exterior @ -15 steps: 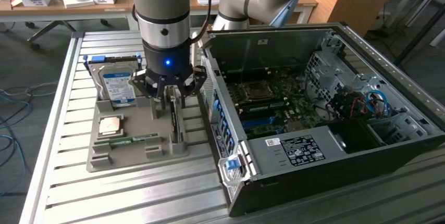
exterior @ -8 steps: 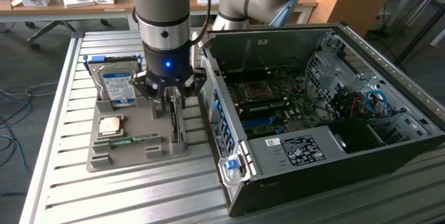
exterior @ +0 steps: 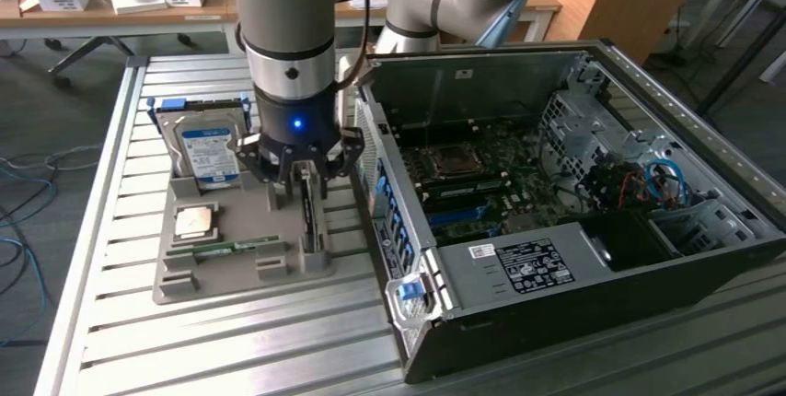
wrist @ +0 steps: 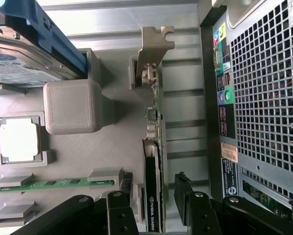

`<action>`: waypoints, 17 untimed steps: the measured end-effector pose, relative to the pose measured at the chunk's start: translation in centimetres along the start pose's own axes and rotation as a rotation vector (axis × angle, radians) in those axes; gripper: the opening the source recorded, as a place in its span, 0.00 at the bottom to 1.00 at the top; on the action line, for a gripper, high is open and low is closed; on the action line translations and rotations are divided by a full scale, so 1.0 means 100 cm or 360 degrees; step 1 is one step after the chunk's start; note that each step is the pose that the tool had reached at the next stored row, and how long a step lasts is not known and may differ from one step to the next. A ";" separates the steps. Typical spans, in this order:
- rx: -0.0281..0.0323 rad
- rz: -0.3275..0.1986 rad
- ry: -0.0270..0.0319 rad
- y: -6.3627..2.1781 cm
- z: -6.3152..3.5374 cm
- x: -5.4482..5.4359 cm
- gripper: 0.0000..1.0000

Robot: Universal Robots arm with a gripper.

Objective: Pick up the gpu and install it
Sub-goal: 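Pick up the gpu and move the gpu toward the slot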

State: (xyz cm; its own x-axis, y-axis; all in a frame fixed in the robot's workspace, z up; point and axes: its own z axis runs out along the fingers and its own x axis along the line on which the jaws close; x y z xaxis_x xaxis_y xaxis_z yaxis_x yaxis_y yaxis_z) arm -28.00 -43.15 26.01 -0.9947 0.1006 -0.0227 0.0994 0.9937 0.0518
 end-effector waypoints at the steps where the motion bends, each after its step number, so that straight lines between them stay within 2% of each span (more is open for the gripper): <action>1: 0.00001 0.0000 0.00001 -0.0001 0.0013 0.000 0.47; 7: 0.00001 0.0000 0.00001 -0.0005 0.0087 0.000 0.47; 17: 0.00000 0.0002 -0.00001 0.0015 0.0118 0.002 0.47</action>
State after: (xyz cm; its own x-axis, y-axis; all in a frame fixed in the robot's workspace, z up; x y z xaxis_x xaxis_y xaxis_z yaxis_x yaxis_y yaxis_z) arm -28.18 -42.92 24.83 -0.9945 0.1019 -0.0227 0.1006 0.9936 0.0518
